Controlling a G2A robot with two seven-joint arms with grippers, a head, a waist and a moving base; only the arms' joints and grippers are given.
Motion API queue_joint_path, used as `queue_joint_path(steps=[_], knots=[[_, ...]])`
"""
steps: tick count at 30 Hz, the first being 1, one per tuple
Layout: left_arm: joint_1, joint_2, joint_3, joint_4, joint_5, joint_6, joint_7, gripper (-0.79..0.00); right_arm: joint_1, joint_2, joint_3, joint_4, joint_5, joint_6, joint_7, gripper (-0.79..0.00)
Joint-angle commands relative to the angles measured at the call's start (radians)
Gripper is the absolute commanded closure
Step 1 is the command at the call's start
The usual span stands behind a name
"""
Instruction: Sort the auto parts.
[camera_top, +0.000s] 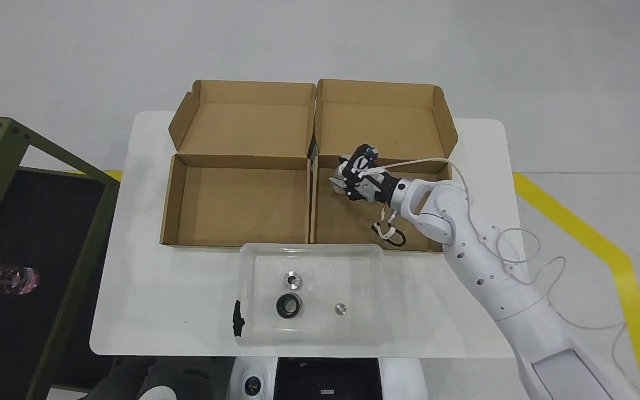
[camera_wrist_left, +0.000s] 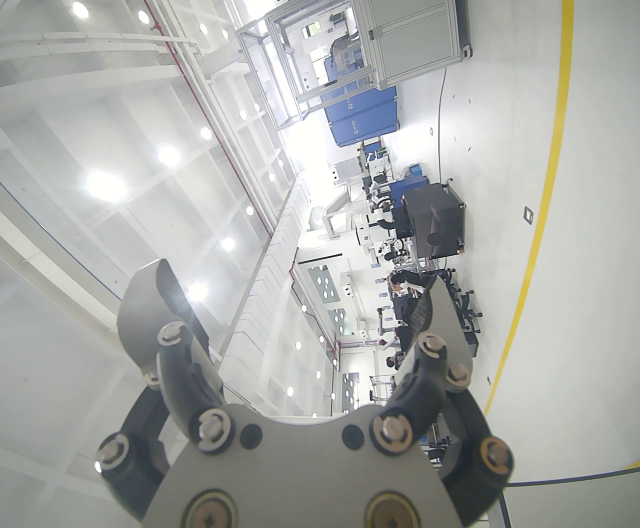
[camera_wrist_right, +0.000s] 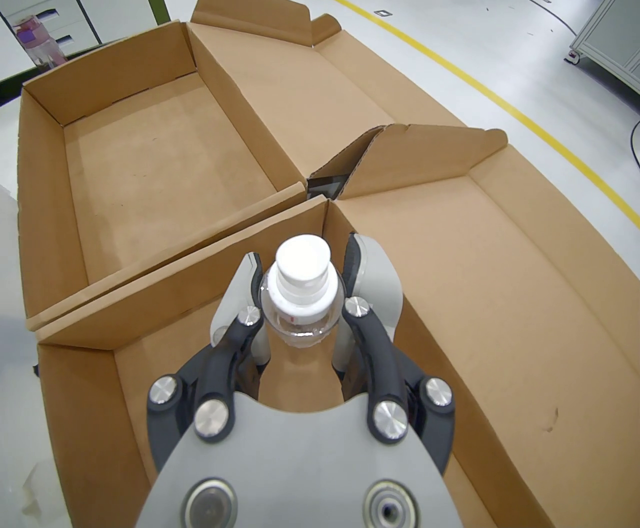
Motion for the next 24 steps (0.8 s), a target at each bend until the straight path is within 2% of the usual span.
queue_joint_path(steps=[1,10,24], knots=[[0.000,0.000,0.000,0.000,0.000,0.000,0.000,-0.785,0.001,-0.002,-0.002,0.006,-0.001,-0.001,-0.002,-0.206],[0.000,0.000,0.000,0.000,0.000,0.000,0.000,-0.785,-0.012,-0.002,0.013,-0.008,-0.008,-0.013,0.000,-0.357],[0.000,0.000,0.000,0.000,0.000,0.000,0.000,-0.785,-0.082,0.034,0.125,-0.226,-0.109,-0.049,0.038,-0.372]])
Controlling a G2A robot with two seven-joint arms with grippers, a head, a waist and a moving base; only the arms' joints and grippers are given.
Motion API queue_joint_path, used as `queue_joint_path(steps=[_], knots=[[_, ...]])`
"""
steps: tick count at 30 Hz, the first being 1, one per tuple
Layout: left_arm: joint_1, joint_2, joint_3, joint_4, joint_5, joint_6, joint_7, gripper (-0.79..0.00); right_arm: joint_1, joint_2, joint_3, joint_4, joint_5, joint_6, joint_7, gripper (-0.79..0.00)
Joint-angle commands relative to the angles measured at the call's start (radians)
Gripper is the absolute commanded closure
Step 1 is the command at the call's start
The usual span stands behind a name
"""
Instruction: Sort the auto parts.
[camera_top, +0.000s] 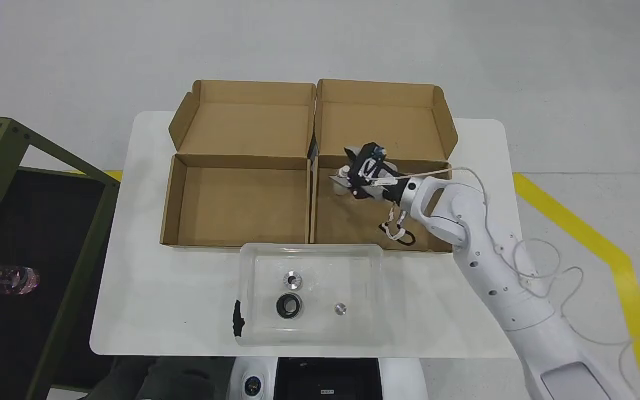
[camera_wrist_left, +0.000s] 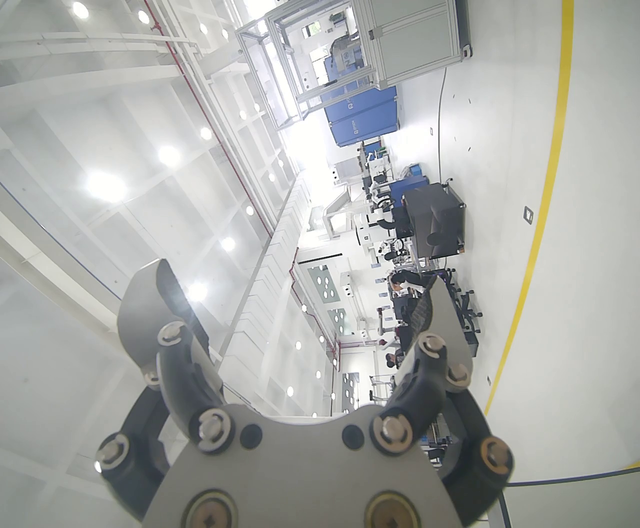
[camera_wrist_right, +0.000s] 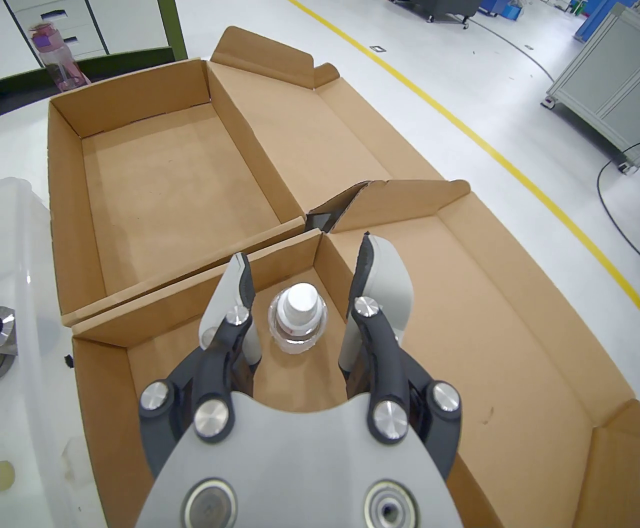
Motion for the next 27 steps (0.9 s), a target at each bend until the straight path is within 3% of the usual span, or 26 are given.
queue_joint_path(steps=[1,8,15,22,27], knots=[[0.000,0.000,0.000,0.000,0.000,0.000,0.000,-0.785,-0.014,0.006,0.020,-0.038,-0.015,-0.004,0.012,-0.372],[0.000,0.000,0.000,0.000,0.000,0.000,0.000,-0.785,-0.079,0.032,0.114,-0.175,-0.010,-0.077,0.041,-0.394],[0.000,0.000,0.000,0.000,0.000,0.000,0.000,-0.785,-0.185,0.058,0.192,-0.340,-0.014,-0.162,0.090,-0.566],[0.000,0.000,0.000,0.000,0.000,0.000,0.000,-0.785,-0.313,0.075,0.198,-0.454,-0.021,-0.239,0.106,-0.631],[0.000,0.000,0.000,0.000,0.000,0.000,0.000,-0.785,-0.389,0.083,0.176,-0.493,-0.063,-0.268,0.104,-0.625]])
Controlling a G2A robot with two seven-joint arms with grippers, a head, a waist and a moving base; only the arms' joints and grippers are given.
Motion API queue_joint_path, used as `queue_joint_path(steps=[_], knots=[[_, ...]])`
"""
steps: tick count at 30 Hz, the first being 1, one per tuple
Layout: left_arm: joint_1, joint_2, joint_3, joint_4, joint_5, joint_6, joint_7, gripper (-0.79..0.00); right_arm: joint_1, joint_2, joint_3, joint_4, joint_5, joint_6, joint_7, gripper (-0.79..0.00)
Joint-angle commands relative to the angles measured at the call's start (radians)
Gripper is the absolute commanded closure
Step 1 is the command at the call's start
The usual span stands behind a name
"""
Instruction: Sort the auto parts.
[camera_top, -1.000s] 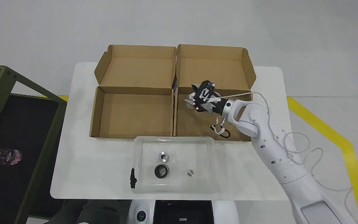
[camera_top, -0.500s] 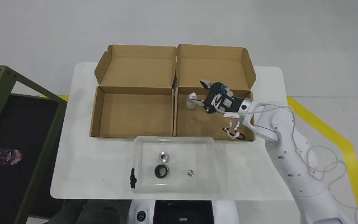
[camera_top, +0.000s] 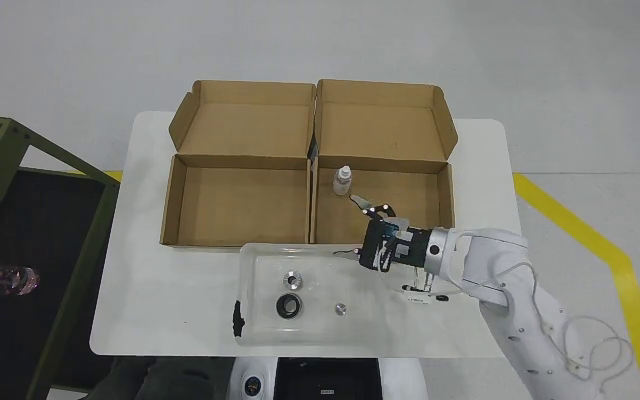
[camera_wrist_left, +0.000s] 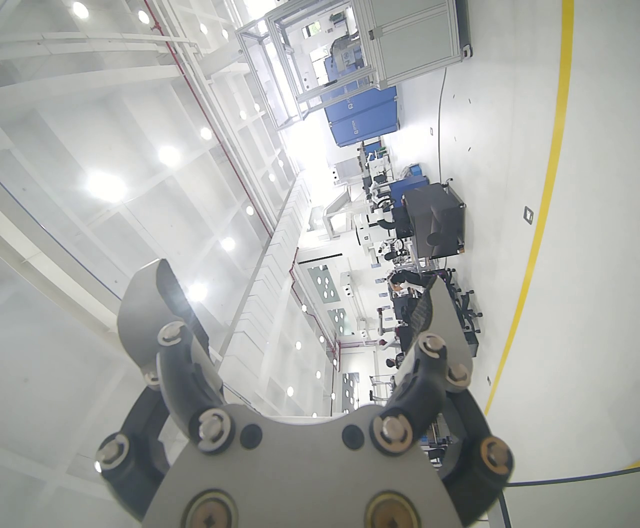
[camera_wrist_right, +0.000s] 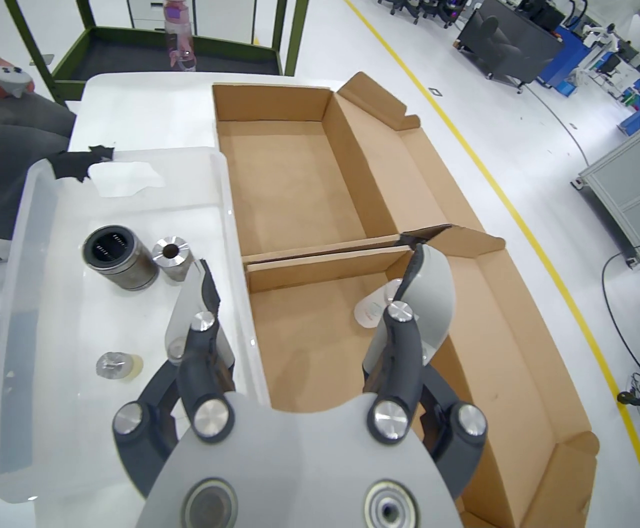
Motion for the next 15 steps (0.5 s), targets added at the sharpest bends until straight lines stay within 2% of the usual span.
queue_joint_path(steps=[1,15], knots=[[0.000,0.000,0.000,0.000,0.000,0.000,0.000,-0.785,-0.025,0.003,-0.009,-0.013,-0.022,-0.009,-0.002,-0.616],[0.000,0.000,0.000,0.000,0.000,0.000,0.000,-0.785,-0.154,0.024,-0.081,-0.108,-0.222,-0.061,0.016,-0.576]])
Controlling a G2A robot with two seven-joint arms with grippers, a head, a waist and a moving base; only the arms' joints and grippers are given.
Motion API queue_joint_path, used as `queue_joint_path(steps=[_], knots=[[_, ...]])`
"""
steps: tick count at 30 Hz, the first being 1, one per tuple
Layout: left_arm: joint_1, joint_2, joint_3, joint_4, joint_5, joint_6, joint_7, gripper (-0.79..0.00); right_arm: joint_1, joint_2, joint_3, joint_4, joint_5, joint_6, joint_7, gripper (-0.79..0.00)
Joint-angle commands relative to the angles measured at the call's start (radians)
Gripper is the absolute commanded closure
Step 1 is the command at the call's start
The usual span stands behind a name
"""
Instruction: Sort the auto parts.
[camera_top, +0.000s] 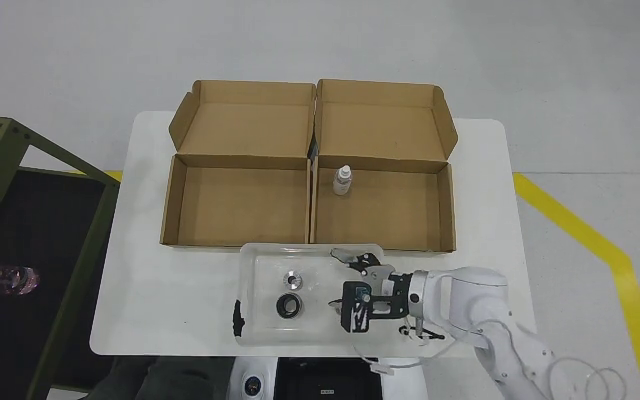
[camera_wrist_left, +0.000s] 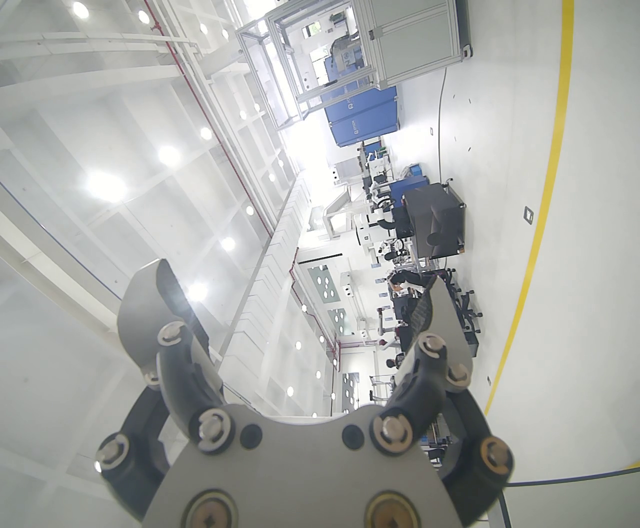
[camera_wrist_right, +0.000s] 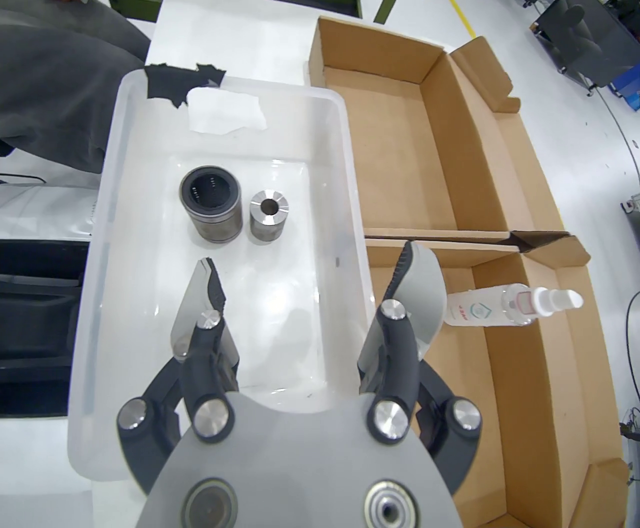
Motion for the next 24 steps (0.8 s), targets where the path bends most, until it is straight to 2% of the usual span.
queue_joint_path(steps=[1,9,24], knots=[[0.000,0.000,0.000,0.000,0.000,0.000,0.000,-0.785,-0.010,0.002,-0.013,-0.003,-0.021,-0.001,0.002,-0.570],[0.000,0.000,0.000,0.000,0.000,0.000,0.000,-0.785,-0.039,0.011,-0.051,-0.016,-0.110,-0.024,0.026,-0.548],[0.000,0.000,0.000,0.000,0.000,0.000,0.000,-0.785,-0.028,0.020,-0.103,0.010,-0.195,-0.057,0.097,-0.416]])
